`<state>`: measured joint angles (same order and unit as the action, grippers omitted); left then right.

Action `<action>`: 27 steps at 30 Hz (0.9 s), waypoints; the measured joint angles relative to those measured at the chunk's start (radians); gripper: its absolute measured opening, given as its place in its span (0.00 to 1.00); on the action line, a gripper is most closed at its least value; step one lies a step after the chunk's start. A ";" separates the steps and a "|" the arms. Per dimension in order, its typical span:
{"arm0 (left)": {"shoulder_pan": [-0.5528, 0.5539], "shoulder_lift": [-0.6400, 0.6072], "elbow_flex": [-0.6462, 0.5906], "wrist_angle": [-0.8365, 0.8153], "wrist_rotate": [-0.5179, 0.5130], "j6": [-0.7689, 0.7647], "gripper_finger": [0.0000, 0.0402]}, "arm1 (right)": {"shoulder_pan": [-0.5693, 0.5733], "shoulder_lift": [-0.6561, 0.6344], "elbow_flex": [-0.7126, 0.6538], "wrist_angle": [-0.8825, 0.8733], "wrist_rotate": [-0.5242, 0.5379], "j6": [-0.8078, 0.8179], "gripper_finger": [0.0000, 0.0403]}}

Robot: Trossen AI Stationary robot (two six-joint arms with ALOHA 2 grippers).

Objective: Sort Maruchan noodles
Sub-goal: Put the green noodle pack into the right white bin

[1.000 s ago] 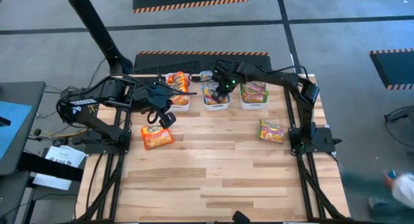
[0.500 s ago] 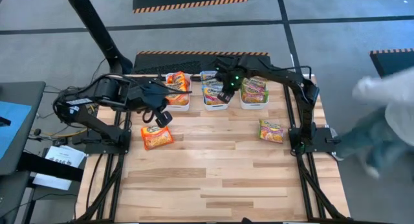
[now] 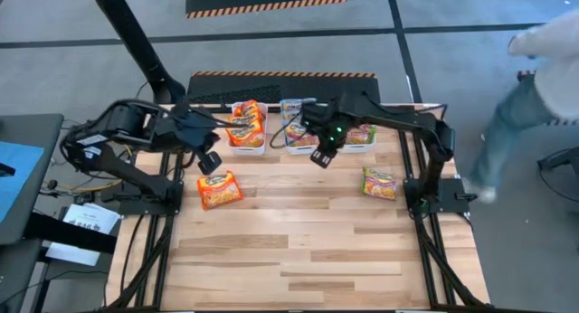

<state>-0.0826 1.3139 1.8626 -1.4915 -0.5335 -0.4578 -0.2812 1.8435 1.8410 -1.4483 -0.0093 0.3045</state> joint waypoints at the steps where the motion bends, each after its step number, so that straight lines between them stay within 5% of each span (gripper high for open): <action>1: 0.000 -0.010 0.000 -0.004 0.000 0.000 0.06 | 0.019 -0.015 -0.002 -0.006 0.013 0.024 0.30; 8: -0.007 -0.087 -0.033 -0.012 0.002 0.000 0.06 | 0.139 -0.174 -0.135 -0.002 0.099 0.215 0.30; 19: -0.013 -0.327 -0.388 0.181 0.089 0.023 0.06 | 0.323 -0.459 -0.388 0.010 0.117 0.664 0.30; 27: -0.013 -0.440 -0.535 0.268 0.137 0.007 0.06 | 0.477 -0.588 -0.548 -0.036 0.124 1.036 0.34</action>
<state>-0.0959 0.8742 1.3272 -1.2235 -0.3962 -0.4503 0.1957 1.2556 1.2930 -1.4845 0.1150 1.3406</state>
